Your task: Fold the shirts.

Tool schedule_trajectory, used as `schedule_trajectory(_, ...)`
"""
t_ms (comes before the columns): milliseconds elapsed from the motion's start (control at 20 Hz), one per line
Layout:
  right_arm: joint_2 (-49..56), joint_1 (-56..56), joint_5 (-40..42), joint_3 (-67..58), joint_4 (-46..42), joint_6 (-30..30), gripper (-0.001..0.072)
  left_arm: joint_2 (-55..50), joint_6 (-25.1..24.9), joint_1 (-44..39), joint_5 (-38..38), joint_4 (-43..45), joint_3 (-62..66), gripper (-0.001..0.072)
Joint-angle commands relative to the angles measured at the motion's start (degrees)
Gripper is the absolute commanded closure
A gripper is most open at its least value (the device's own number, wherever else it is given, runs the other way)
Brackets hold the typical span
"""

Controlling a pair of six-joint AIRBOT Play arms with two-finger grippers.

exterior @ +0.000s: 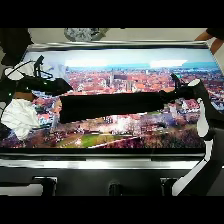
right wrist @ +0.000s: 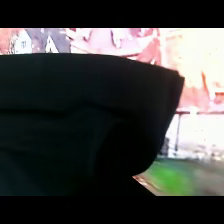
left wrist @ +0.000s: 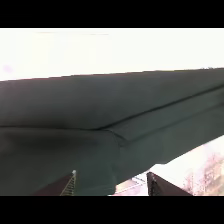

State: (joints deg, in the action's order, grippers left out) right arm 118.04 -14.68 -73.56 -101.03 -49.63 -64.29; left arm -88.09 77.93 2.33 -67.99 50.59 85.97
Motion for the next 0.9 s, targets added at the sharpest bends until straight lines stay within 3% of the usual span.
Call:
schedule_trajectory(0,-1.2,0.4,-2.8,0.0,7.6,1.6,0.0671,0.0,-0.1,-4.7,2.8,0.0,-0.1,0.0261)
schedule_trajectory(50,-3.1,0.4,-3.7,0.0,8.0,3.0,0.0672,-0.9,-0.1,-6.6,4.5,-0.1,-0.1,0.0493)
schedule_trajectory(100,-5.9,0.6,-4.9,0.0,8.0,3.8,0.0672,-2.2,0.1,-9.0,6.6,-0.1,-0.1,0.0672)
schedule_trajectory(400,-25.9,6.0,-13.8,0.0,0.4,3.4,0.0672,-15.1,2.1,-26.1,16.8,-14.1,-0.1,0.0679)
schedule_trajectory(600,-36.6,10.2,-17.6,0.0,-5.6,1.1,0.0672,-20.2,3.5,-32.4,26.7,-26.8,0.0,0.068)
schedule_trajectory(850,-42.0,12.6,-16.2,0.0,-5.5,-1.2,0.0671,-26.3,2.3,-38.7,25.9,-38.0,1.0,0.068)
